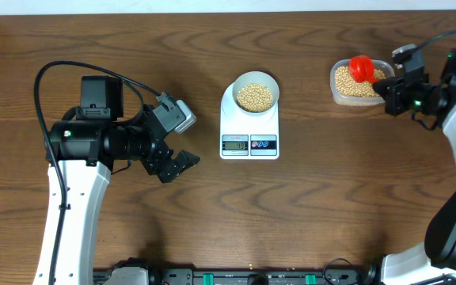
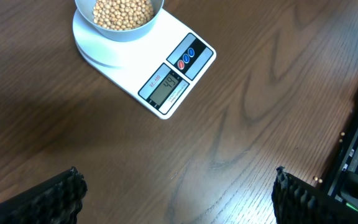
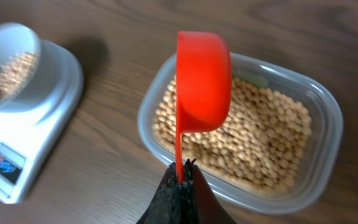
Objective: Scoop item into bowl and weigh 50g on scale
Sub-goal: 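Drag the scoop through the tub, adjusting the scooped amount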
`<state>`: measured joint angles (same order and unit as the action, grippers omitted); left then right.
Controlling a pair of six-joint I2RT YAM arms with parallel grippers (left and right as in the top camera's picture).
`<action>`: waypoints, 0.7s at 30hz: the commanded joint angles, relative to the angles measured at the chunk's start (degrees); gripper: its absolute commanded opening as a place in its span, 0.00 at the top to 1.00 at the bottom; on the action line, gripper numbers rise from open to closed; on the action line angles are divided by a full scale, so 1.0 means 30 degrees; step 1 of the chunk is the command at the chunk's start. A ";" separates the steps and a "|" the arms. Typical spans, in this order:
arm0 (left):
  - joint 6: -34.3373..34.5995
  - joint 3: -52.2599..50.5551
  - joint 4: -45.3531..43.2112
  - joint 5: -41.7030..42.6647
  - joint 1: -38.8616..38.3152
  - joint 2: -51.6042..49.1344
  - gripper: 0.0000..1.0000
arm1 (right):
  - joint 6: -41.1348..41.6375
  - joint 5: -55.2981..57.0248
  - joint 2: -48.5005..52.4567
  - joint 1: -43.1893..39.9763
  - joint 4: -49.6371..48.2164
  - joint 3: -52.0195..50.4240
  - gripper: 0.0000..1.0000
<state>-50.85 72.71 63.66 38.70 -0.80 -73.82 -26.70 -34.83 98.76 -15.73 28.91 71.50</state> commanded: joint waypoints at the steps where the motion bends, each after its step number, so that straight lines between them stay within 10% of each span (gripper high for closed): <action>1: 0.0036 0.0291 0.0058 0.0248 0.0080 0.0029 0.01 | -0.0335 0.3956 0.0204 0.1166 0.0066 -0.0058 0.99; 21: 0.0036 0.0291 0.0058 0.0248 0.0080 0.0029 0.02 | -0.0415 1.0061 0.0211 0.3650 0.0080 -0.0058 0.99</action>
<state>-50.85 72.73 63.66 38.70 -0.80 -73.82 -27.40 -6.61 98.76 -5.02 28.91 71.50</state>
